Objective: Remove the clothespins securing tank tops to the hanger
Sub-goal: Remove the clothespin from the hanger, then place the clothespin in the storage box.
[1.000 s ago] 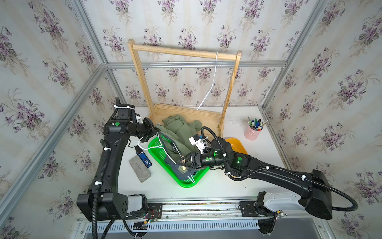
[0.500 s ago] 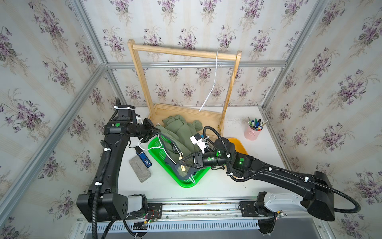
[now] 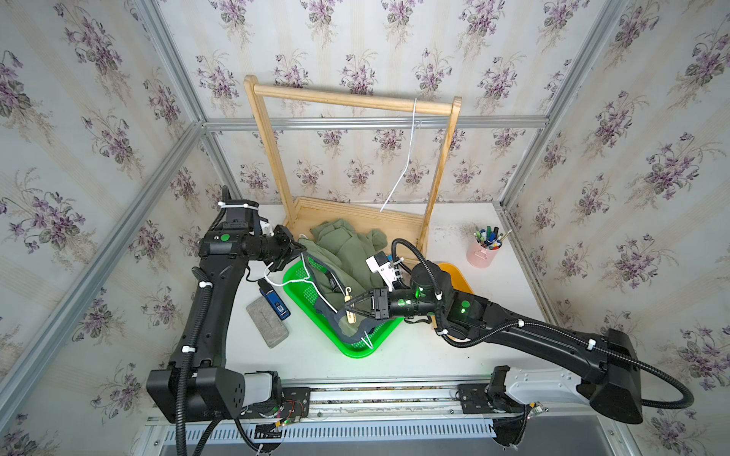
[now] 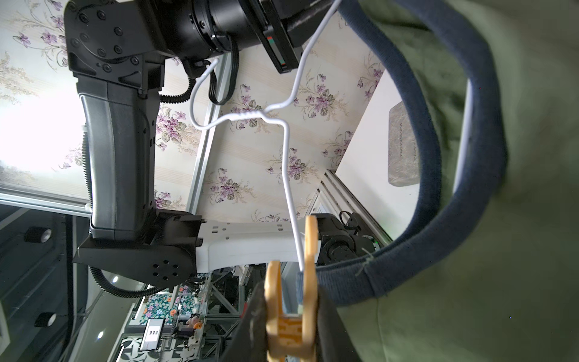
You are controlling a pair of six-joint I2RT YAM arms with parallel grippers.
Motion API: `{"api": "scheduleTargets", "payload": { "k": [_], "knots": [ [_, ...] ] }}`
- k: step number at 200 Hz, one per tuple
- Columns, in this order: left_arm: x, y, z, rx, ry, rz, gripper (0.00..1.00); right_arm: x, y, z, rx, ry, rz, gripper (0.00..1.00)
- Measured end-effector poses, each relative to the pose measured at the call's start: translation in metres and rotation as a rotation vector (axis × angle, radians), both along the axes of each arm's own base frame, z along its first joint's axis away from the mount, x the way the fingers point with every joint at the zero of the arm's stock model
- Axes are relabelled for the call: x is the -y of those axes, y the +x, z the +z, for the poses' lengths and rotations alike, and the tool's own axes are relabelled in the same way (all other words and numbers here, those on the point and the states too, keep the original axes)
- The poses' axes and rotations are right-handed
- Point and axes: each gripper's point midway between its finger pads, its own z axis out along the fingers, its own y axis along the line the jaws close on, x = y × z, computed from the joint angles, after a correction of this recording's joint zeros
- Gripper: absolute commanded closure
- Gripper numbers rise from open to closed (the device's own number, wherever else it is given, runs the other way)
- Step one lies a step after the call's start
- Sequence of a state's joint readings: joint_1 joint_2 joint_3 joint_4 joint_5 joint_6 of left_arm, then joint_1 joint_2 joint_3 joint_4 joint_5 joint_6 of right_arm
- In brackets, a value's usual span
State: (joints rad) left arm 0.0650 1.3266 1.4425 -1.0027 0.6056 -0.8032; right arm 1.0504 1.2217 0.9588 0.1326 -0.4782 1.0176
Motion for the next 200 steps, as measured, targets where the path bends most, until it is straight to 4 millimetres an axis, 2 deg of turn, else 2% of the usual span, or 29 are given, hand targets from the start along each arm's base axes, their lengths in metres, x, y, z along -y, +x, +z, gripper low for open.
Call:
{"api": "scheduleTargets", "payload": {
  "k": [28, 46, 60, 77, 100, 124, 153, 174, 184, 193, 200],
  "knots": [
    [0.000, 0.002, 0.000, 0.001, 0.000, 0.000, 1.00, 0.033, 0.034, 0.011, 0.033, -0.008, -0.135, 0.87],
    [0.000, 0.003, 0.000, 0.000, 0.000, 0.000, 1.00, 0.070, 0.059, 0.015, 0.052, -0.029, -0.246, 0.87],
    [0.000, 0.004, 0.001, 0.002, 0.000, 0.000, 1.00, 0.106, 0.080, 0.007, 0.051, -0.071, -0.353, 0.87],
    [0.000, 0.006, 0.001, 0.001, 0.000, 0.000, 1.00, 0.154, 0.101, -0.019, 0.007, -0.155, -0.491, 0.87],
    [0.000, 0.007, 0.001, 0.001, 0.000, 0.001, 1.00, 0.206, 0.114, -0.063, -0.082, -0.287, -0.625, 0.87],
    [-0.001, 0.009, 0.000, -0.003, 0.000, 0.001, 1.00, 0.231, 0.114, -0.109, -0.180, -0.436, -0.667, 0.87],
    [-0.001, 0.009, 0.000, -0.003, -0.001, 0.002, 1.00, 0.247, 0.117, -0.150, -0.245, -0.606, -0.680, 0.86],
    [-0.001, 0.009, 0.000, -0.004, -0.002, 0.002, 1.00, 0.259, 0.118, -0.177, -0.286, -0.732, -0.681, 0.77],
    [-0.001, 0.009, 0.000, -0.004, -0.002, 0.002, 1.00, 0.264, 0.119, -0.187, -0.299, -0.785, -0.684, 0.63],
    [-0.001, 0.009, 0.000, -0.004, -0.002, 0.002, 1.00, 0.269, 0.119, -0.193, -0.299, -0.830, -0.684, 0.45],
    [-0.001, 0.009, 0.000, -0.004, -0.002, 0.002, 1.00, 0.273, 0.120, -0.196, -0.296, -0.863, -0.681, 0.37]
  ]
}}
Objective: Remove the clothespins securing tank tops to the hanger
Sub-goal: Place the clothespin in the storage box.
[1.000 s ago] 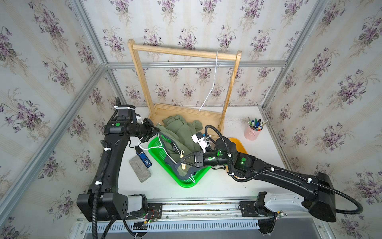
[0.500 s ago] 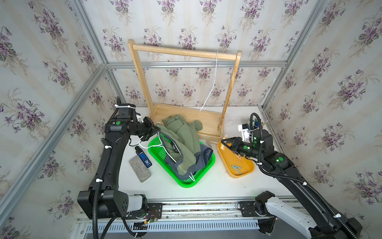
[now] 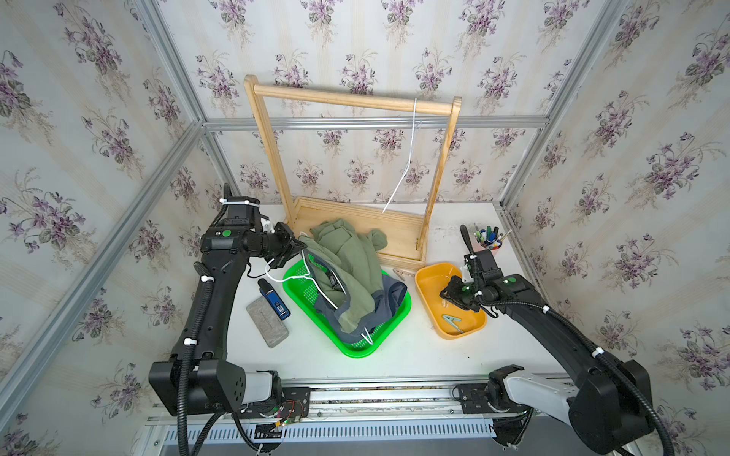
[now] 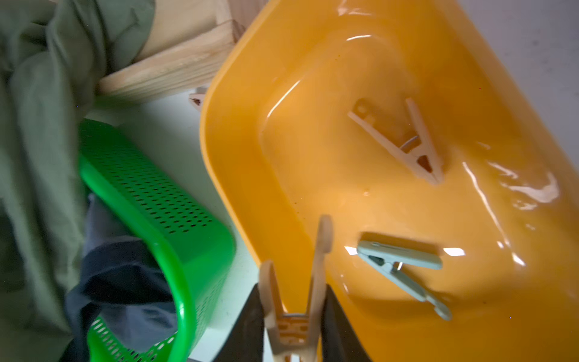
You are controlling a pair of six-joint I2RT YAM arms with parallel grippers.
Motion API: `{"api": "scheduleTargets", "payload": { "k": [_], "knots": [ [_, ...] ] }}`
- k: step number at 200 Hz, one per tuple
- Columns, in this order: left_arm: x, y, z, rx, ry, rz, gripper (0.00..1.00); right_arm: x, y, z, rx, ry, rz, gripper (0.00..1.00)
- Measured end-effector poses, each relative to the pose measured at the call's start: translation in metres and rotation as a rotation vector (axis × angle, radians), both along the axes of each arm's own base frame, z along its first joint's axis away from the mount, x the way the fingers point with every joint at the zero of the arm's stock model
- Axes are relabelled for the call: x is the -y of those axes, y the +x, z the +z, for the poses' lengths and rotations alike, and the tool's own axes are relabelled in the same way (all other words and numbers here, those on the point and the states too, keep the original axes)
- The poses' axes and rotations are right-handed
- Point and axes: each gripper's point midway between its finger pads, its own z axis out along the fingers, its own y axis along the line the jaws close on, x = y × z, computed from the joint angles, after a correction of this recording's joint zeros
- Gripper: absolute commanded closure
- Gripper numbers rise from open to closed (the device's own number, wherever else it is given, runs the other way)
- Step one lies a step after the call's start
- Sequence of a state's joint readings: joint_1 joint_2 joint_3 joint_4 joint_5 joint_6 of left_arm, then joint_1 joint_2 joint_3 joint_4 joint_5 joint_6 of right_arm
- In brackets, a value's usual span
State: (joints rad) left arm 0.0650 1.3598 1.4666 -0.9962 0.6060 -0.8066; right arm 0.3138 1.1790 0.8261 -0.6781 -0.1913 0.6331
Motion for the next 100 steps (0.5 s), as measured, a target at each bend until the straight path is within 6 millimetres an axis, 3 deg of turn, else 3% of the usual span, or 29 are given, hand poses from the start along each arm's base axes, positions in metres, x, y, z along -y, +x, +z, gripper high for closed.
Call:
{"api": "scheduleTargets", "payload": {
  "k": [17, 33, 67, 82, 100],
  "knots": [
    [0.000, 0.000, 0.000, 0.000, 0.000, 0.000, 1.00, 0.007, 0.003, 0.001, -0.002, -0.058, 0.016, 0.30],
    [0.000, 0.000, 0.000, 0.000, 0.000, 0.000, 1.00, 0.010, 0.009, 0.014, 0.029, -0.085, 0.014, 0.29],
    [0.000, -0.001, 0.000, -0.002, -0.003, 0.005, 1.00, 0.008, 0.019, 0.075, 0.185, -0.078, 0.037, 0.31],
    [0.000, -0.002, 0.001, 0.000, -0.002, 0.009, 1.00, -0.017, 0.015, 0.112, 0.275, -0.019, 0.113, 0.32],
    [-0.001, -0.004, -0.001, -0.008, -0.001, 0.018, 1.00, -0.076, -0.004, 0.154, 0.362, 0.063, 0.288, 0.33]
  ]
}}
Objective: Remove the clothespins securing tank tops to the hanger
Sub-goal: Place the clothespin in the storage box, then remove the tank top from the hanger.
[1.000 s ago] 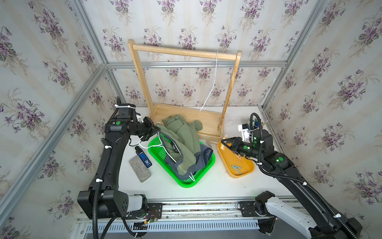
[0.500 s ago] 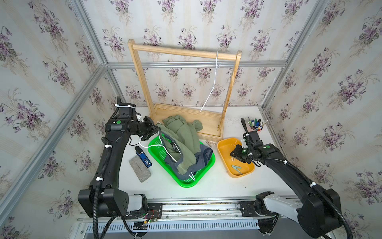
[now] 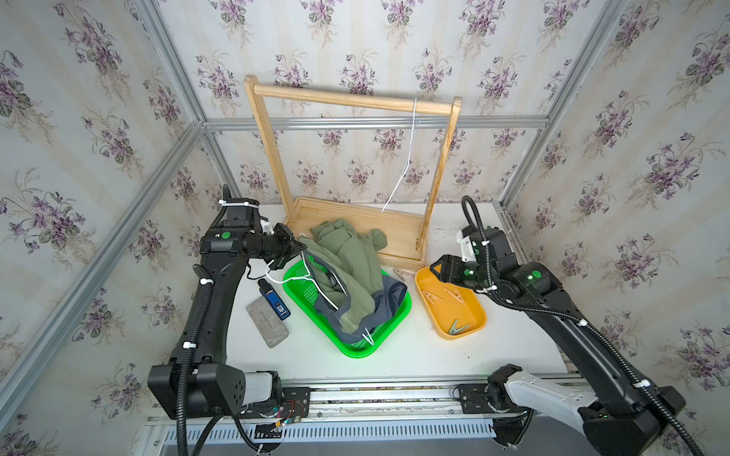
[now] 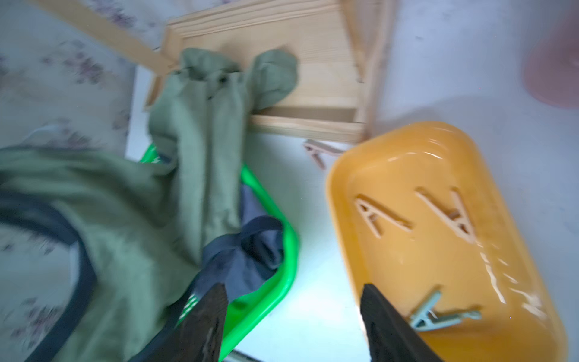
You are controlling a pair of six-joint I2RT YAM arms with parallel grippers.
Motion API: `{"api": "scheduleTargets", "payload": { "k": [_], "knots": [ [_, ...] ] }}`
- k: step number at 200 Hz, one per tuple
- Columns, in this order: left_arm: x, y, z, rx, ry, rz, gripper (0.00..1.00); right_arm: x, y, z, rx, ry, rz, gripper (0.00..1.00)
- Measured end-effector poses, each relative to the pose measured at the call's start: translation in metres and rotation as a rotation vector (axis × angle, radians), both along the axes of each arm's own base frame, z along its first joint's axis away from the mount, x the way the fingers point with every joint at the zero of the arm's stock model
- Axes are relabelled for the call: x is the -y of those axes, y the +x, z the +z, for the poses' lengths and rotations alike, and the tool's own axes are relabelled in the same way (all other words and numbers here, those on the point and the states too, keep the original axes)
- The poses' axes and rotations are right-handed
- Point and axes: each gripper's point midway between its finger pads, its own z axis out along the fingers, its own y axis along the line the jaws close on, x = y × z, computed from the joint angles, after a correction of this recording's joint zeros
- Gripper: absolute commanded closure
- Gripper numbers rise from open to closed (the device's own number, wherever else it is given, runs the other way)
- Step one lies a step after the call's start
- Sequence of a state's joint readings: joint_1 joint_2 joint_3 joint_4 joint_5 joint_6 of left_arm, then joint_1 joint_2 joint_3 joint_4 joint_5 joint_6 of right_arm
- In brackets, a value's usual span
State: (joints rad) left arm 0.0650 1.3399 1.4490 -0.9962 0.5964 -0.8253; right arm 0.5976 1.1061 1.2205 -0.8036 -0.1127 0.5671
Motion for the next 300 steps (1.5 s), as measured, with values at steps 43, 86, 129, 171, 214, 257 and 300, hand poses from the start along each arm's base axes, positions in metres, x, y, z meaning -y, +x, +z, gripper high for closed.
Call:
{"api": "scheduleTargets", "payload": {
  "k": [43, 86, 129, 171, 214, 257, 300],
  "knots": [
    [-0.003, -0.002, -0.006, -0.022, 0.008, 0.030, 1.00, -0.163, -0.067, 0.057, 0.059, 0.071, 0.427, 0.36],
    [-0.005, -0.001, -0.006, -0.030, 0.011, 0.047, 1.00, -0.248, -0.091, 0.070, 0.086, 0.098, 0.581, 0.53],
    [-0.008, 0.000, -0.005, -0.032, 0.009, 0.064, 1.00, -0.255, -0.108, 0.038, 0.041, 0.019, 0.638, 0.70],
    [-0.011, 0.004, -0.004, -0.033, 0.007, 0.076, 1.00, -0.219, -0.114, 0.015, 0.015, -0.051, 0.607, 0.83],
    [-0.015, 0.009, -0.001, -0.037, 0.003, 0.090, 1.00, -0.189, -0.121, -0.010, -0.024, -0.074, 0.559, 0.92],
    [-0.017, 0.015, 0.010, -0.013, 0.000, 0.104, 1.00, -0.165, -0.126, -0.035, -0.056, -0.095, 0.515, 0.93],
    [-0.018, 0.018, 0.013, -0.011, -0.006, 0.113, 1.00, -0.140, -0.122, -0.054, -0.076, -0.120, 0.458, 0.91]
  ]
}}
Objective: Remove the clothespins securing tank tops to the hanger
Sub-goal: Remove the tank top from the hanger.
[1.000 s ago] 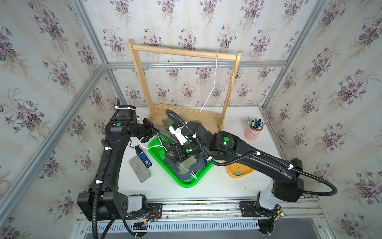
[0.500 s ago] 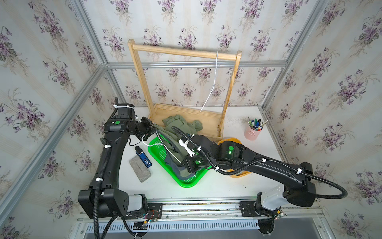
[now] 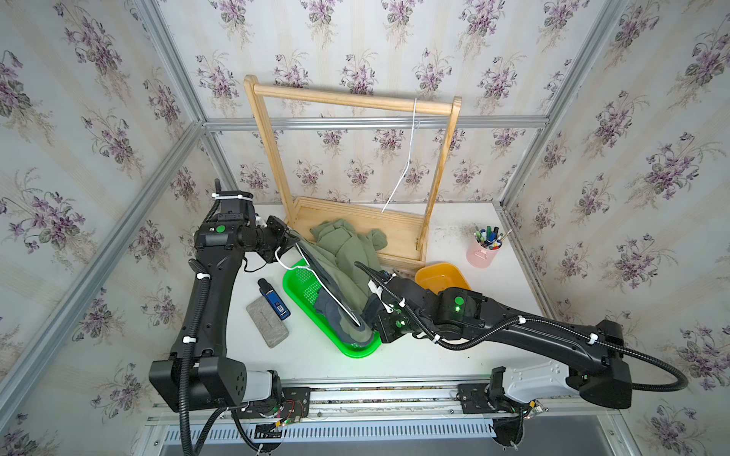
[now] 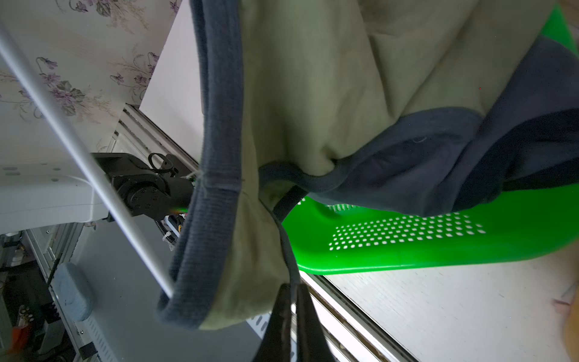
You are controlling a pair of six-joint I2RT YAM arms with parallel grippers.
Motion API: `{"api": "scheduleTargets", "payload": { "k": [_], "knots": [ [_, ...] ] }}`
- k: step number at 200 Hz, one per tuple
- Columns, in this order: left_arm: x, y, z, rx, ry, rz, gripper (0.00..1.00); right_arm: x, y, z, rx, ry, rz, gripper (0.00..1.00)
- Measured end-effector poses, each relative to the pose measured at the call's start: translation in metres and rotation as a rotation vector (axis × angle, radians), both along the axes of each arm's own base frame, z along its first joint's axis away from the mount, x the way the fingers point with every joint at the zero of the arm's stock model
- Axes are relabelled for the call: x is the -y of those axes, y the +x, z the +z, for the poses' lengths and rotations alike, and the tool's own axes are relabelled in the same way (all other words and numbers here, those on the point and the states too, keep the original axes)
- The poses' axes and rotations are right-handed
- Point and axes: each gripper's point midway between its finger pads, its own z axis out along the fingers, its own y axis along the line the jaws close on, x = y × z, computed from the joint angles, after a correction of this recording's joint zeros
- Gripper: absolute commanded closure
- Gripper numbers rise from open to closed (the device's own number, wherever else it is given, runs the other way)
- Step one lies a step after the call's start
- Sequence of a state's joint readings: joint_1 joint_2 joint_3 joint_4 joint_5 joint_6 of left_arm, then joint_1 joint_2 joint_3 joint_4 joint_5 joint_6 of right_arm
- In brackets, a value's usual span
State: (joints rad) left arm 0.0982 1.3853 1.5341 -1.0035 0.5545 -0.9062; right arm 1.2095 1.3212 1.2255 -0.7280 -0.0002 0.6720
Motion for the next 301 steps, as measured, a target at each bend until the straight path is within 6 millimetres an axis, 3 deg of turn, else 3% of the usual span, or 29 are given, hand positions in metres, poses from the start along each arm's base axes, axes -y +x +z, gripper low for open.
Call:
{"api": "scheduleTargets", "payload": {
  "k": [40, 61, 76, 99, 121, 139, 160, 187, 207, 234, 271, 301],
  "knots": [
    [0.000, 0.000, 0.000, -0.004, -0.004, 0.005, 1.00, 0.014, 0.006, 0.001, 0.014, 0.013, -0.047, 0.84],
    [0.000, 0.000, 0.001, -0.003, -0.006, 0.008, 1.00, 0.011, 0.008, 0.007, 0.021, 0.030, -0.047, 0.63],
    [0.000, 0.001, 0.000, -0.005, -0.007, 0.009, 1.00, 0.000, 0.008, 0.025, 0.032, 0.078, -0.031, 0.54],
    [0.000, 0.001, 0.000, -0.007, -0.007, 0.010, 1.00, -0.025, 0.009, 0.054, 0.061, 0.154, -0.002, 0.47],
    [-0.001, 0.003, 0.002, -0.004, -0.008, 0.013, 1.00, -0.047, 0.006, 0.063, 0.060, 0.183, 0.049, 0.45],
    [-0.001, 0.004, 0.002, -0.006, -0.010, 0.017, 1.00, -0.056, 0.003, 0.051, 0.043, 0.162, 0.077, 0.52],
    [-0.005, 0.005, 0.002, -0.007, -0.011, 0.027, 1.00, -0.053, 0.002, 0.033, 0.037, 0.125, 0.087, 0.66],
    [-0.009, 0.006, 0.003, -0.005, -0.013, 0.042, 1.00, -0.032, 0.001, 0.014, 0.028, 0.101, 0.072, 0.83],
    [-0.009, 0.005, 0.004, -0.018, -0.028, 0.052, 1.00, -0.017, 0.010, 0.007, 0.043, 0.113, 0.033, 0.88],
    [-0.008, 0.004, 0.002, -0.038, -0.041, 0.057, 1.00, -0.009, 0.018, -0.001, 0.047, 0.130, 0.013, 0.86],
    [-0.009, 0.005, 0.004, -0.028, -0.037, 0.057, 1.00, -0.003, 0.016, -0.019, 0.018, 0.112, 0.006, 0.54],
    [-0.010, 0.006, 0.004, -0.025, -0.036, 0.058, 1.00, 0.008, 0.011, -0.027, 0.003, 0.104, -0.006, 0.59]
  ]
}}
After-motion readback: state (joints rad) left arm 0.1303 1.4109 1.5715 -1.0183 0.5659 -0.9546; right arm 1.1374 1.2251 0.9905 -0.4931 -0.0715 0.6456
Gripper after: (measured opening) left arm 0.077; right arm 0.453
